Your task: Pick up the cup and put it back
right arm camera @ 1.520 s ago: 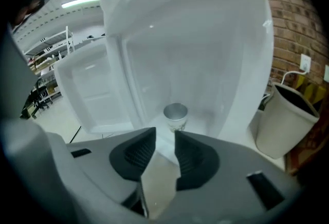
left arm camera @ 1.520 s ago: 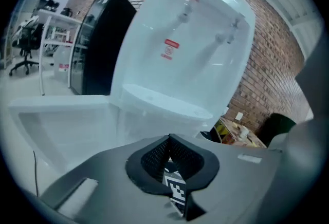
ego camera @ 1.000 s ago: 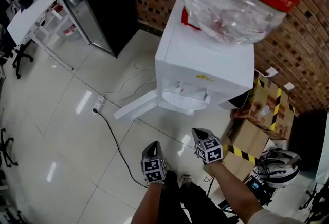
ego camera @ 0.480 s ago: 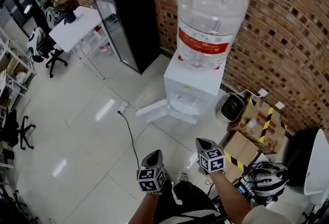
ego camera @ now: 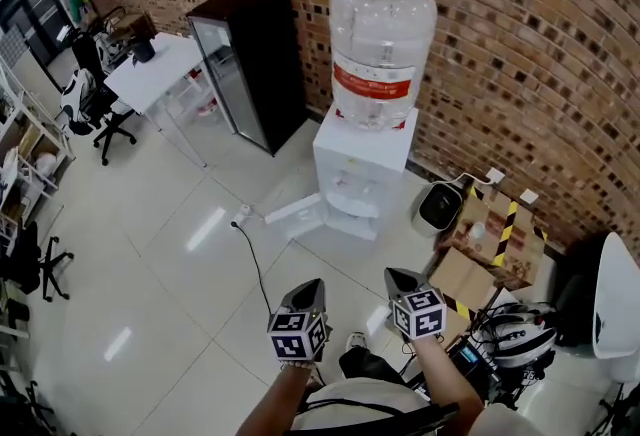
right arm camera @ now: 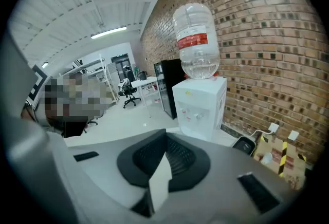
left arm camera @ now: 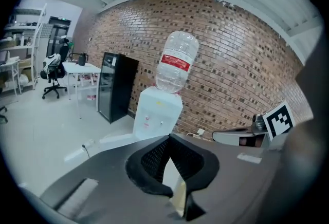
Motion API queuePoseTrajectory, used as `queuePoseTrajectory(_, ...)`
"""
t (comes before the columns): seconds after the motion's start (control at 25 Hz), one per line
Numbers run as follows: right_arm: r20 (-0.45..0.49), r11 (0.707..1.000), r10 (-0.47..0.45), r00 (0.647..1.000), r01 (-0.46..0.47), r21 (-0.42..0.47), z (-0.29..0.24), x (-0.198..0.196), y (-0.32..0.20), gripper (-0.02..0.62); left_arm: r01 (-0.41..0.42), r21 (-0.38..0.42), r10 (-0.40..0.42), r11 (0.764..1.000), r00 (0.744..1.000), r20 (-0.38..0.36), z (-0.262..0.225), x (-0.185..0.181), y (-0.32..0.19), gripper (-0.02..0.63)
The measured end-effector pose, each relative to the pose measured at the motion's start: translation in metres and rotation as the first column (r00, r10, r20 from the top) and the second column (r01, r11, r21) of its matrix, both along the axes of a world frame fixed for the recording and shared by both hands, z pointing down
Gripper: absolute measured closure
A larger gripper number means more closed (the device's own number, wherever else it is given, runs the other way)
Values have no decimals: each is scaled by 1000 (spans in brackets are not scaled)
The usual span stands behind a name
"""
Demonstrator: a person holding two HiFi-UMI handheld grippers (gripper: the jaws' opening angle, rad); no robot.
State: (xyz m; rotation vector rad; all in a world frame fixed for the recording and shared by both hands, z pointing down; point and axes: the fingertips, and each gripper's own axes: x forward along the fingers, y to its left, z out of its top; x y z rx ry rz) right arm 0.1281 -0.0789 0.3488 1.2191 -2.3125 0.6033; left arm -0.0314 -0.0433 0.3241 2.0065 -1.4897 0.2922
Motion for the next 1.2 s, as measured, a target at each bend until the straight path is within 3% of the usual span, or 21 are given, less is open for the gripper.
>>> queuePoseTrajectory(0.28,9,997,53,999,-54,56,-36,-28,65,588,-100,47,98,994,995,26,-22,-7,38,606)
queuePoseTrajectory(0.6,22,986,128,992,-130,103,-61,-39,123,588,-156,101,156,982,988,9,-39,-15,80,605)
queuePoseTrajectory(1.2,17,980,145,989,-146,132,-72,-58,162,588,-171,113,172,979,985,1,-43,-32,123,605)
